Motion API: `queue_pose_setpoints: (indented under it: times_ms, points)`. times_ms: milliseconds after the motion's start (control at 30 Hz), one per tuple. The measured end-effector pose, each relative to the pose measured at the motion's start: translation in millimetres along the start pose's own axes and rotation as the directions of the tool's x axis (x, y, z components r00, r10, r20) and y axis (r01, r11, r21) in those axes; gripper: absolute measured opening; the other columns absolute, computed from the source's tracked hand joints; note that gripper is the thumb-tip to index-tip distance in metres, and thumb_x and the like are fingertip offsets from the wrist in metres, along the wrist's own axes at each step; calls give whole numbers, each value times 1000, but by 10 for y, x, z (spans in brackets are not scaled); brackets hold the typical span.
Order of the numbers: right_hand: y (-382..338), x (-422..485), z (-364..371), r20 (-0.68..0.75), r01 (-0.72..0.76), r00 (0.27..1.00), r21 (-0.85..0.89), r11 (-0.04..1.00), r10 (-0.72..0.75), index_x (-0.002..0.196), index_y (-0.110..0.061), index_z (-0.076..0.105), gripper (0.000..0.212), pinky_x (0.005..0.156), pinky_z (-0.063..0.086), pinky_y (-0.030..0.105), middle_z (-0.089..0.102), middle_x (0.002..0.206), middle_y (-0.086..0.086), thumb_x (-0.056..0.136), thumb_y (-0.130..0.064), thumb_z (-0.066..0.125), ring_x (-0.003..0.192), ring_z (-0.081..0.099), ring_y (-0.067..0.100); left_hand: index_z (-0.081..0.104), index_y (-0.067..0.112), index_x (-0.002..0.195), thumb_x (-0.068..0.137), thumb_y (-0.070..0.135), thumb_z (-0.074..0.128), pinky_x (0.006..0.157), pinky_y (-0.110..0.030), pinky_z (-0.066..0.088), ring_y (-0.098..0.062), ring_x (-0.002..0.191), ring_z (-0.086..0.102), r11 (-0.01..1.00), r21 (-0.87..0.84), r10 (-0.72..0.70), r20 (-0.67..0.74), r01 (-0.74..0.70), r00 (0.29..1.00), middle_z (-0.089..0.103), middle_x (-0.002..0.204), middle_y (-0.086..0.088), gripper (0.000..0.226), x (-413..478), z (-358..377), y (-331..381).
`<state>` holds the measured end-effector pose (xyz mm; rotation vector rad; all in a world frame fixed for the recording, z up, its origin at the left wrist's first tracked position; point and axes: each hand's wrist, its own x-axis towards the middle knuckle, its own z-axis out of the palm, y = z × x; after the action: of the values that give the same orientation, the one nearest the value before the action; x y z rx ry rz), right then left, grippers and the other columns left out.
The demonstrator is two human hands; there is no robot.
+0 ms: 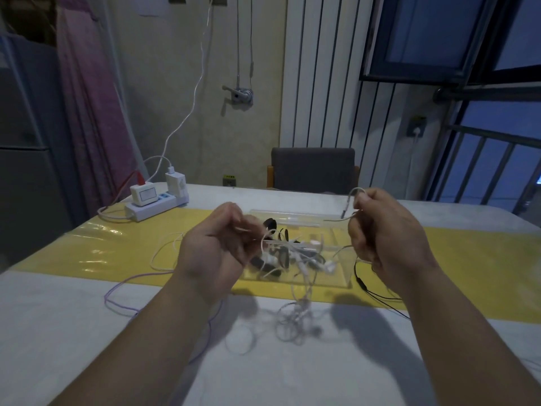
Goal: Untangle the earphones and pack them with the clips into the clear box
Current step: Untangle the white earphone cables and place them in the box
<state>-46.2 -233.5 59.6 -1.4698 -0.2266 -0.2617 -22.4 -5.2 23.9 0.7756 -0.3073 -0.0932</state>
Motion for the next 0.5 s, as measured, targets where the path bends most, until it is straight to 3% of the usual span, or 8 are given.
queue_pose_setpoints:
  times_ms: [100,200,267,400,500]
  points:
    - [25,-4,-5,19,36,999,-23,999,-35,80,-11,49,23,37,17,22,36,49,7,101,-13,40,37,25,15,45,15,70,94,25,40,49,-25,25,-14,40,33,1000,22,-17,-38,18,999,28,44,2,26,24,-52,35]
    - [11,-5,-71,47,103,994,-1,995,-103,71,-11,50,24,40,14,27,34,50,7,95,-12,46,38,24,15,48,15,71,98,25,38,43,-20,16,-10,35,23,994,108,-3,-86,13,996,23,44,4,31,49,-82,35]
    - [-16,-11,-132,142,108,985,-37,993,-102,65,-13,54,22,41,13,27,33,48,6,87,-17,52,38,23,15,50,15,70,99,24,38,45,-22,12,-9,35,21,990,142,14,-95,-1,995,23,46,3,33,55,-70,22]
    - [-38,-50,-160,408,-19,898,-340,940,165,68,-11,66,19,39,21,19,41,46,3,79,-26,64,38,29,14,56,15,66,95,25,45,44,-23,15,-12,37,24,958,287,46,-83,-20,996,26,48,0,32,40,-32,-8]
    - [-23,-73,-129,442,-56,833,-532,845,333,76,-3,68,27,40,30,20,54,53,10,84,-29,71,41,38,15,57,12,65,84,26,59,41,-22,21,-15,42,25,916,401,54,-45,-31,998,29,49,-1,24,6,-10,-17]
